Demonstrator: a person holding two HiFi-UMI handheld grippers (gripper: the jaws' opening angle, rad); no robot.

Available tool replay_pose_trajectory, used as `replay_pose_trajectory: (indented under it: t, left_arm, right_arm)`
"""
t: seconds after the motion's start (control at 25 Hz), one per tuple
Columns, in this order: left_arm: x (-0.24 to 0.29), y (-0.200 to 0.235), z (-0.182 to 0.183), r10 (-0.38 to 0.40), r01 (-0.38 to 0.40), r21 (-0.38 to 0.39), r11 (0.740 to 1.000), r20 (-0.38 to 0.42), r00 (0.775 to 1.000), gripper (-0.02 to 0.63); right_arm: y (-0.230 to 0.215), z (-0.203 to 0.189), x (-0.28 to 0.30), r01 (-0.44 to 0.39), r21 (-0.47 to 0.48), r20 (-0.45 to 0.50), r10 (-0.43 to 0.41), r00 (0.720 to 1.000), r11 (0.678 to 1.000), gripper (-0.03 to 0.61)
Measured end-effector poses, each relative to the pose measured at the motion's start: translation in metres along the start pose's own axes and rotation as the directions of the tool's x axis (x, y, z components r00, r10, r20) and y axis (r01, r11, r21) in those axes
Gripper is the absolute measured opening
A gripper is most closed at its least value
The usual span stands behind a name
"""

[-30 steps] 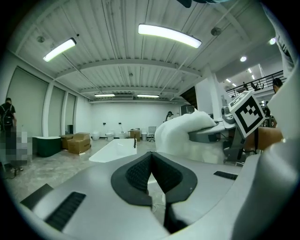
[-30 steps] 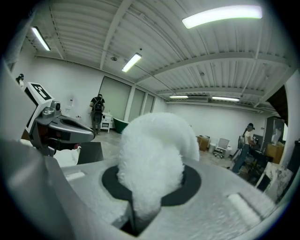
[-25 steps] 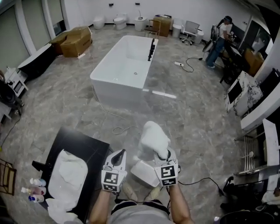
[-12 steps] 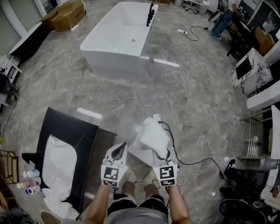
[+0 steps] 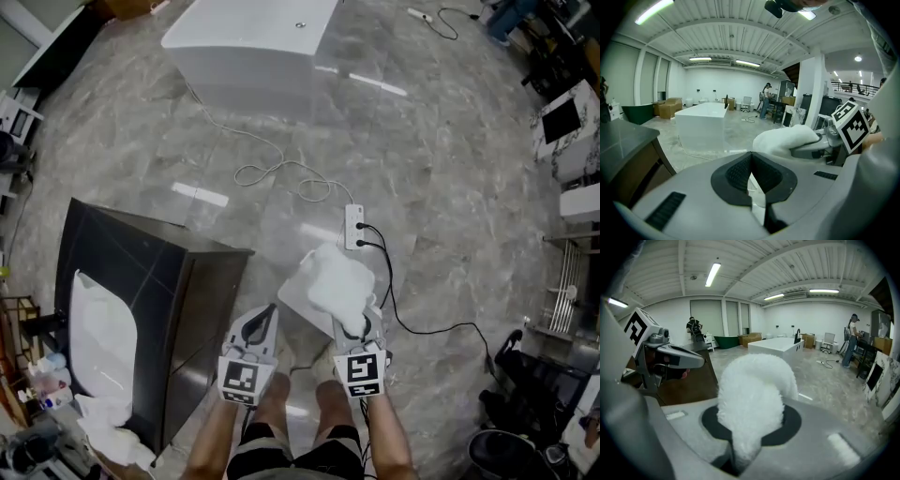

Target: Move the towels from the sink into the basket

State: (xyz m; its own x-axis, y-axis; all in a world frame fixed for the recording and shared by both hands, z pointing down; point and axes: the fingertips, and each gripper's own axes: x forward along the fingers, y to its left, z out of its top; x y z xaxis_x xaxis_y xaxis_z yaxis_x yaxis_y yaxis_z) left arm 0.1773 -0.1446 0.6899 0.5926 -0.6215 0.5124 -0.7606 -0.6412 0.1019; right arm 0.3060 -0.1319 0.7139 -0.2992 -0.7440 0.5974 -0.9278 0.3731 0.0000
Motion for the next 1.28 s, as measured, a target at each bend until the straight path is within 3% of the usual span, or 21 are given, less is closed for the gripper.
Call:
replay_pose_trajectory:
  t: [0.48, 0.64, 0.84, 0.96, 1.08, 1.28]
  left_arm:
    - [0.075, 0.011, -0.165, -0.004, -0.003, -0.054, 0.999, -0.114, 0.993, 0.009]
    - [0.098, 0.014, -0.213, -0.003, -0.012, -0.105, 0.994, -0.149, 0.989, 0.009]
    - [0.127, 0.024, -0.275, -0.018, 0.009, -0.059, 0.998, -0.162, 0.987, 0.009]
    - [0.14, 0.026, -0.3, -0.017, 0.004, -0.076, 0.997, -0.172, 0.985, 0.009]
    - [0.149, 0.024, -0.318, -0.008, -0.022, -0.153, 0.988, -0.195, 0.981, 0.009]
    - [0.158, 0.018, -0.348, -0.031, 0.001, -0.139, 0.99, -0.214, 0.976, 0.009]
  right_arm:
    - [0.017, -0.169, 0.098, -0.046, 0.047, -0.114, 0.051, 0.992, 0.998, 0.1]
    - [0.022, -0.227, 0.127, -0.058, 0.055, -0.157, 0.066, 0.985, 0.997, 0.101]
    - [0.028, -0.298, 0.167, -0.078, 0.044, -0.212, 0.085, 0.974, 0.996, 0.101]
    - [0.028, -0.33, 0.187, -0.082, 0.041, -0.231, 0.09, 0.969, 0.996, 0.103]
    - [0.028, -0.357, 0.201, -0.085, 0.036, -0.26, 0.091, 0.961, 0.996, 0.104]
    - [0.029, -0.385, 0.218, -0.091, 0.068, -0.276, 0.106, 0.955, 0.994, 0.114]
